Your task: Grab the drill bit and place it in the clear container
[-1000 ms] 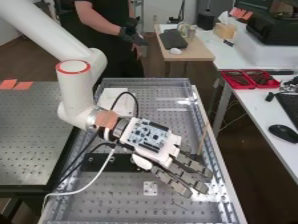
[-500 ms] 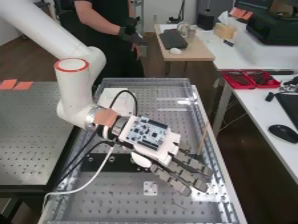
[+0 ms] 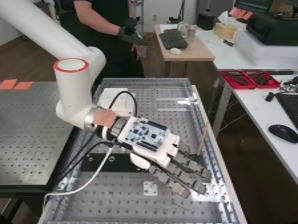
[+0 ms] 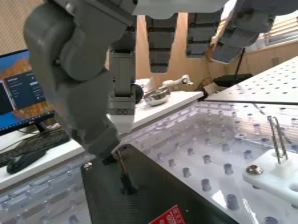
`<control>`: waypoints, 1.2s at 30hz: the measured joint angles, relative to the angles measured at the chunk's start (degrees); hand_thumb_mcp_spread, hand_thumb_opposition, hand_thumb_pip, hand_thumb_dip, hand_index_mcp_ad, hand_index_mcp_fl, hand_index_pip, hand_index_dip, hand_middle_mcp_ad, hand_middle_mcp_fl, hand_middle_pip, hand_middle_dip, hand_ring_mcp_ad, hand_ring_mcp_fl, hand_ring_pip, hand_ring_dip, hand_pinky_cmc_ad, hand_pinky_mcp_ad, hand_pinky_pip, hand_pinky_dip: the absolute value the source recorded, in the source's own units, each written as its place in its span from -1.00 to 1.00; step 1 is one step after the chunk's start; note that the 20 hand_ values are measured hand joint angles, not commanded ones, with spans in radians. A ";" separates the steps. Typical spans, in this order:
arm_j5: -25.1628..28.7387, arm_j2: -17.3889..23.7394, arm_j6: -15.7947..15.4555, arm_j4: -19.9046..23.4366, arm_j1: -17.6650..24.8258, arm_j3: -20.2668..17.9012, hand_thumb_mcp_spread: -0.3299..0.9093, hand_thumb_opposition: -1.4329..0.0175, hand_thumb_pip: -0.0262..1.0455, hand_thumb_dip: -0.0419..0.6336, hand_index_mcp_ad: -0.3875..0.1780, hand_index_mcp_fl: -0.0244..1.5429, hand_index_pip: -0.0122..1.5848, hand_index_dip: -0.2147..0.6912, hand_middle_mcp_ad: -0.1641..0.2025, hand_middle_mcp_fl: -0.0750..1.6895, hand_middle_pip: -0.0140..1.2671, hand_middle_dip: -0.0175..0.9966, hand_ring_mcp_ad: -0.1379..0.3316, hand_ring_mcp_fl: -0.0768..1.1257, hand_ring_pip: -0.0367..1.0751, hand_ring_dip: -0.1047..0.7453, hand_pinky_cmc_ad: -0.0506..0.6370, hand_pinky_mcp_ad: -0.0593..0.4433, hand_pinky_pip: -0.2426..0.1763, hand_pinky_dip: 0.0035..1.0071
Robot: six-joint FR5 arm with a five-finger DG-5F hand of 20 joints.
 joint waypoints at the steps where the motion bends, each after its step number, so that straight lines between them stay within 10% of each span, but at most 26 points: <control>1: -0.07 0.02 -0.01 -0.02 -0.01 -0.01 0.26 -0.31 0.13 0.06 -0.06 -0.49 0.57 -0.16 0.17 -0.80 -0.80 -0.69 0.28 -0.87 -0.83 -0.84 -0.04 -0.11 -0.34 -0.66; 36: 0.76 -0.39 1.33 2.38 0.13 -0.60 0.39 -0.33 0.03 0.06 -0.04 -0.17 0.63 -0.18 0.17 -0.74 -0.80 -0.69 0.33 -0.84 -0.80 -0.84 -0.05 -0.11 -0.26 -0.66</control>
